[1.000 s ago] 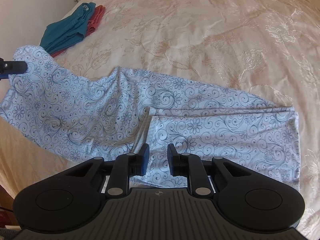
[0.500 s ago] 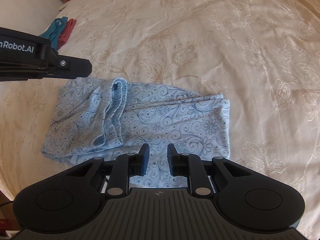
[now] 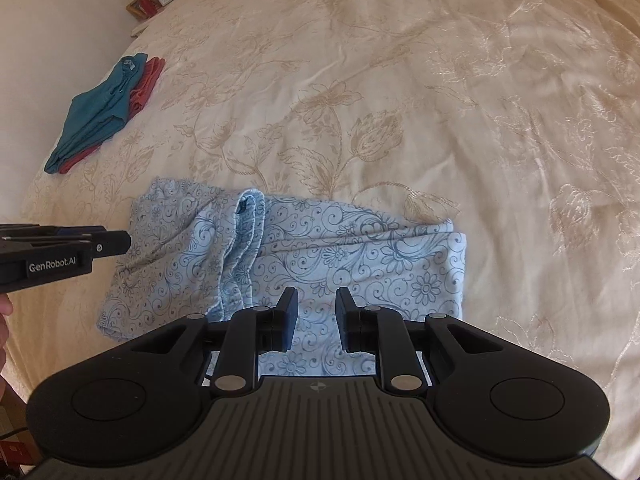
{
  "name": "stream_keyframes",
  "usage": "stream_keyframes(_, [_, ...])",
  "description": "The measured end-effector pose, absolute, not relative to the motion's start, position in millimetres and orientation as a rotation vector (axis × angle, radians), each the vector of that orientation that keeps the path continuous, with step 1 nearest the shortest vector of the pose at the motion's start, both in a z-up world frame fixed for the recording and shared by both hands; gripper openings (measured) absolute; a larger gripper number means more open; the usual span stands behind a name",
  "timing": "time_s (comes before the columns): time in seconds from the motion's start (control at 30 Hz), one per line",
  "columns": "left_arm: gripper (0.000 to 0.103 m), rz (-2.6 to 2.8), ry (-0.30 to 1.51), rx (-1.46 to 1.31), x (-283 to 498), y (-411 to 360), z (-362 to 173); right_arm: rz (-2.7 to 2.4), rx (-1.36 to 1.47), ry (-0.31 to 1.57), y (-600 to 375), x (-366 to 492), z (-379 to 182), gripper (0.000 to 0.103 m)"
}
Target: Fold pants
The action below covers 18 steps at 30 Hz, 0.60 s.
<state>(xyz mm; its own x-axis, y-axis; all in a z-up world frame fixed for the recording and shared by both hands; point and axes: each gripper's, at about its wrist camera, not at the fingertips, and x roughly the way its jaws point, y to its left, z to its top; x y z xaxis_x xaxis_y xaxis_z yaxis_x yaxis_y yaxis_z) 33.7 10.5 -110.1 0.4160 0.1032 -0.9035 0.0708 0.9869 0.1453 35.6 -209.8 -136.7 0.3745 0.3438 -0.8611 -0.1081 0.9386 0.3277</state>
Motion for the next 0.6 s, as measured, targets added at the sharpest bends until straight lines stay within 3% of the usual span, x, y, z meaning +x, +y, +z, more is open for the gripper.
stream_keyframes(0.2, [0.037, 0.093, 1.251, 0.137, 30.1, 58.8, -143.3, 0.341, 0.237, 1.150, -172.8, 54.2, -141.0, 0.032])
stream_keyframes(0.37, [0.037, 0.009, 1.394, 0.085, 17.2, 69.2, -172.9, 0.379, 0.198, 1.208, -142.8, 54.1, -147.5, 0.032])
stream_keyframes(0.57, [0.037, -0.016, 1.368, 0.062, -3.4, 78.7, -166.9, 0.386, 0.208, 1.264, -128.6, 38.3, -153.8, 0.032])
stream_keyframes(0.6, [0.037, -0.007, 1.361, 0.052, -5.5, 83.5, -163.5, 0.391, 0.212, 1.259, -126.9, 37.1, -154.0, 0.028])
